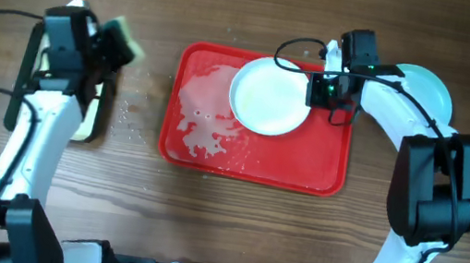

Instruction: Clean dirty plates on tray and stack at the side

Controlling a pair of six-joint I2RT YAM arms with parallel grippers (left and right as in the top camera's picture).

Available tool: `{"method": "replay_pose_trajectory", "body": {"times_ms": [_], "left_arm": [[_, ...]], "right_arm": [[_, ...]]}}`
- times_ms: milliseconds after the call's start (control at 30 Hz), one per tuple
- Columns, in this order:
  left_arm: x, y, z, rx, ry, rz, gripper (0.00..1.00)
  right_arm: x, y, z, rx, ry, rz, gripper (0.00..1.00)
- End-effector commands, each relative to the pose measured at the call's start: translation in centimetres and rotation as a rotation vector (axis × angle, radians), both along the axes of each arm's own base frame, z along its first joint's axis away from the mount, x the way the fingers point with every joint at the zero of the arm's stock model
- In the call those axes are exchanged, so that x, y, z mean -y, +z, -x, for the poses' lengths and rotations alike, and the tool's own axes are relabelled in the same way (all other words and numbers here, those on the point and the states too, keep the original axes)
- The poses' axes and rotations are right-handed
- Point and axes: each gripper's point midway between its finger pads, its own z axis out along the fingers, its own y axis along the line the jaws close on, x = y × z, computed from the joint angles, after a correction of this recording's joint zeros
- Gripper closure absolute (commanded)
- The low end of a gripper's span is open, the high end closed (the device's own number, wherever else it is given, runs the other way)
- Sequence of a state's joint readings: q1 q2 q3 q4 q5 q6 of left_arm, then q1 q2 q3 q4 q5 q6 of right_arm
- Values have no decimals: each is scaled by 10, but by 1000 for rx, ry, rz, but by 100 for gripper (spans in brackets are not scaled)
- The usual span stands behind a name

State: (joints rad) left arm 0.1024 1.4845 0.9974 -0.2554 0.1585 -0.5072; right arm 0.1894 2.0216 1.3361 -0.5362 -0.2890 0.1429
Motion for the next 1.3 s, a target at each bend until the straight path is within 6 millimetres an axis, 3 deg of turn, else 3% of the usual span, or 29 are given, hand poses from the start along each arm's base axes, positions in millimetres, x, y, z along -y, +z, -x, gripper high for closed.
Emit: {"method": "replay_pose_trajectory", "body": {"times_ms": [0,133,167,200,233,267,333,433,500,633,767,800,867,1133,1267], "left_arm": [[74,2,-3,17,-179,67,96],[144,-20,-4,9,-339,68,96],[173,-36,0,-11,-405,67,96],[183,-43,2,-23,-427,66,96],[193,-50,5,-39,-449,64,96],[203,-60,10,-62,-473,58,96],[213,-71,15,-86,-498,52,96],[213,-73,16,-91,-494,46,96],[212,-74,15,-91,-490,41,96],[212,-90,17,-126,-490,37,96],[228,-106,25,-157,-528,32,96],[235,-108,28,-162,-545,29,96],[243,-107,31,-152,-565,29,96],[250,-107,32,-141,-580,30,96],[265,-113,43,-156,-620,24,96]], "right_arm": [[-15,-1,-3,13,40,-25,96],[-31,0,2,51,153,0,96],[-35,0,3,51,159,-3,81],[-36,0,3,49,160,-3,73],[-36,-1,4,46,162,-3,52],[-36,-2,7,33,160,-1,45],[-33,-5,16,-9,159,7,51],[-32,-9,23,-45,134,6,82],[-30,-14,26,-59,107,4,95],[-32,-14,23,-50,88,-6,96],[-33,-13,23,-59,68,-15,94],[-33,-13,23,-62,63,-17,75],[-32,-14,27,-77,66,-14,71],[-28,-18,31,-91,65,20,80],[-27,-19,31,-89,64,30,96]]}}
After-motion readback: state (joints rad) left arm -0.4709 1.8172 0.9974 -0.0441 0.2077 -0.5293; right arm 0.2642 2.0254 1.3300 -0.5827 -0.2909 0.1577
